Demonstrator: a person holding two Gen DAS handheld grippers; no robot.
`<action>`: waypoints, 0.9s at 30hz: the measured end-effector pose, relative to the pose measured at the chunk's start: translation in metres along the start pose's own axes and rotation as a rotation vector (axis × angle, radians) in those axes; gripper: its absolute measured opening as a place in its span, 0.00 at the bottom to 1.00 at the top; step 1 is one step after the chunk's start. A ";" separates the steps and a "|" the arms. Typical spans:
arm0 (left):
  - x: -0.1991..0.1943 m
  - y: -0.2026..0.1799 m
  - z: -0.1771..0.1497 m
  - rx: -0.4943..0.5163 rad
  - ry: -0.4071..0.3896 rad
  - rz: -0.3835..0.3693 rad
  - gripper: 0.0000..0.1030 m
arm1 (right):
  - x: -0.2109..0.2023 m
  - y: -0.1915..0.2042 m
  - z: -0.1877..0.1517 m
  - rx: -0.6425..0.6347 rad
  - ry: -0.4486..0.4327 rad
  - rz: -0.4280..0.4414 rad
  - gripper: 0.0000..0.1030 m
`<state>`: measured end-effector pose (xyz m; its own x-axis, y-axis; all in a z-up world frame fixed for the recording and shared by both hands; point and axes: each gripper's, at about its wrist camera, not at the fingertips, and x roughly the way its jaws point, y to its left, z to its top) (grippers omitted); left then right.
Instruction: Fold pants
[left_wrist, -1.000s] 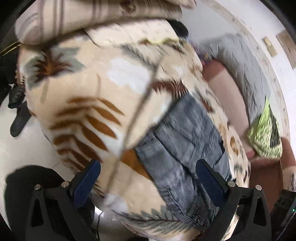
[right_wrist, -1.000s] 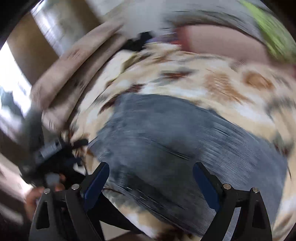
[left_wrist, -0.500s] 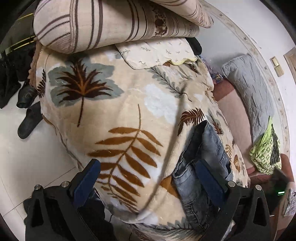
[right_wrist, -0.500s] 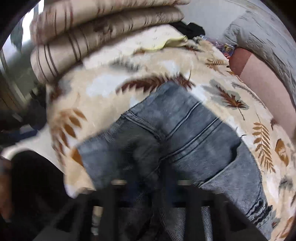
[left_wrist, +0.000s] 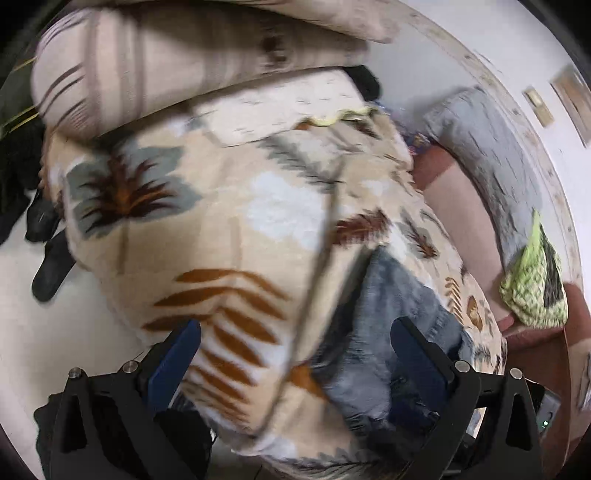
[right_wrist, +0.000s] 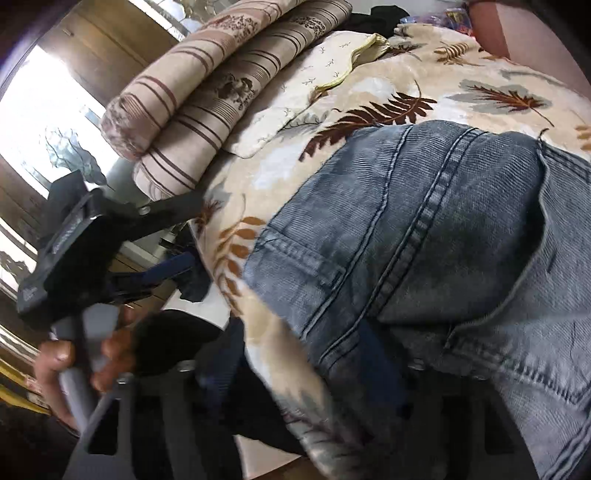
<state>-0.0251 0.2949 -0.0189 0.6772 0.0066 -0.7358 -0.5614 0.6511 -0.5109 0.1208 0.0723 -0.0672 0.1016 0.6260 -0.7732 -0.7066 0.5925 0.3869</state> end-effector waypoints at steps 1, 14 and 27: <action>0.003 -0.009 -0.001 0.019 0.006 -0.004 0.99 | -0.009 -0.001 -0.004 0.023 -0.024 0.018 0.68; 0.071 -0.069 -0.039 0.403 0.129 0.244 1.00 | -0.144 -0.127 0.006 0.495 -0.364 0.057 0.75; 0.112 -0.116 -0.051 0.618 0.196 0.263 1.00 | -0.135 -0.128 0.037 0.328 -0.200 -0.081 0.88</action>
<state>0.0919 0.1814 -0.0651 0.4250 0.1242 -0.8966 -0.2819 0.9594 -0.0007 0.2235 -0.0692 0.0060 0.3048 0.6379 -0.7072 -0.4323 0.7544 0.4940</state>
